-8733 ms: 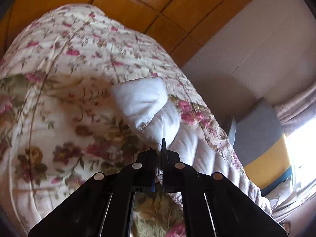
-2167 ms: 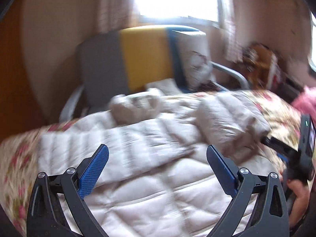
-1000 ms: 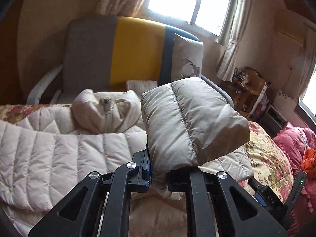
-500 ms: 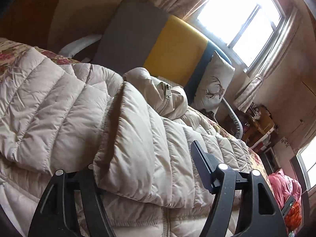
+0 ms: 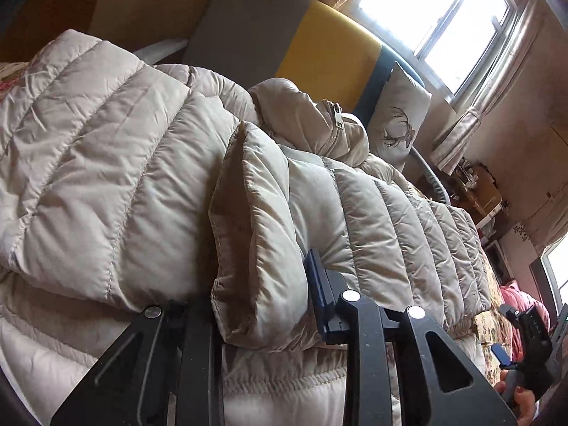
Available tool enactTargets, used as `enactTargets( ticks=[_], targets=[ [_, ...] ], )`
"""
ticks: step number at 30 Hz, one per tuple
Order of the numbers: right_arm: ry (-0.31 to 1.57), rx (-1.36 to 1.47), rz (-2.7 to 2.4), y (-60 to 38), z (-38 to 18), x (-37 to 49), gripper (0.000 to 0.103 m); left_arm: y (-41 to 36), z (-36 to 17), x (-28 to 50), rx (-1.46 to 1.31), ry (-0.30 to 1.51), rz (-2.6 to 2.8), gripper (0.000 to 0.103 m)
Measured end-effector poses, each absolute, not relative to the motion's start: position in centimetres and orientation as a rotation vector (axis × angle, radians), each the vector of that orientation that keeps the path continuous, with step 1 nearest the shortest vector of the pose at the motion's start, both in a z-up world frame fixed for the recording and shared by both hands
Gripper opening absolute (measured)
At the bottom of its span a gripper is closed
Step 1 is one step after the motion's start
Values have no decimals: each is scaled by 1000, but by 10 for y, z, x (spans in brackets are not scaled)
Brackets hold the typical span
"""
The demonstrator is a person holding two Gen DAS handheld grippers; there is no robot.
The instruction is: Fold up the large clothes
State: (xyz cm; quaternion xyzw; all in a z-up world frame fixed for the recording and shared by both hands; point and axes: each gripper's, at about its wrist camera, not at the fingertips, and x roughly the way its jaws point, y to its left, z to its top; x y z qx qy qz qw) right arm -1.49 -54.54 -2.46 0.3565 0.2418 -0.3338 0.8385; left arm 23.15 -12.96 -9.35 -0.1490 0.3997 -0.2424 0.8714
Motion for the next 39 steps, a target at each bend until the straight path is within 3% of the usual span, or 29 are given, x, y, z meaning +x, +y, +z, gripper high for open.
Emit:
enactTargets(
  ticks=[4, 9, 14, 19, 21, 24, 29, 35, 39],
  targets=[
    [585, 492, -641, -527, 7, 43, 101, -124, -96, 234, -342, 841, -520, 27],
    [705, 239, -652, -520, -12, 114, 101, -121, -98, 236, -343, 849, -520, 26],
    [808, 415, -655, -561, -64, 118, 101, -127, -101, 241, -338, 870, -529, 26],
    [817, 402, -682, -563, -68, 116, 101, -127, -98, 239, -339, 862, -541, 28],
    [811, 389, -694, -560, -65, 116, 101, -125, -90, 234, -336, 859, -538, 34],
    [797, 381, -702, -556, -61, 114, 101, -120, -64, 217, -289, 803, -553, 52],
    [788, 356, -716, -550, -59, 117, 101, -101, -31, 226, -185, 721, -460, 52],
    [785, 355, -715, -550, -57, 116, 101, -98, -69, 271, -23, 842, -375, 52],
    [792, 353, -712, -548, -58, 117, 101, -100, -91, 275, 28, 831, -372, 54]
  ],
)
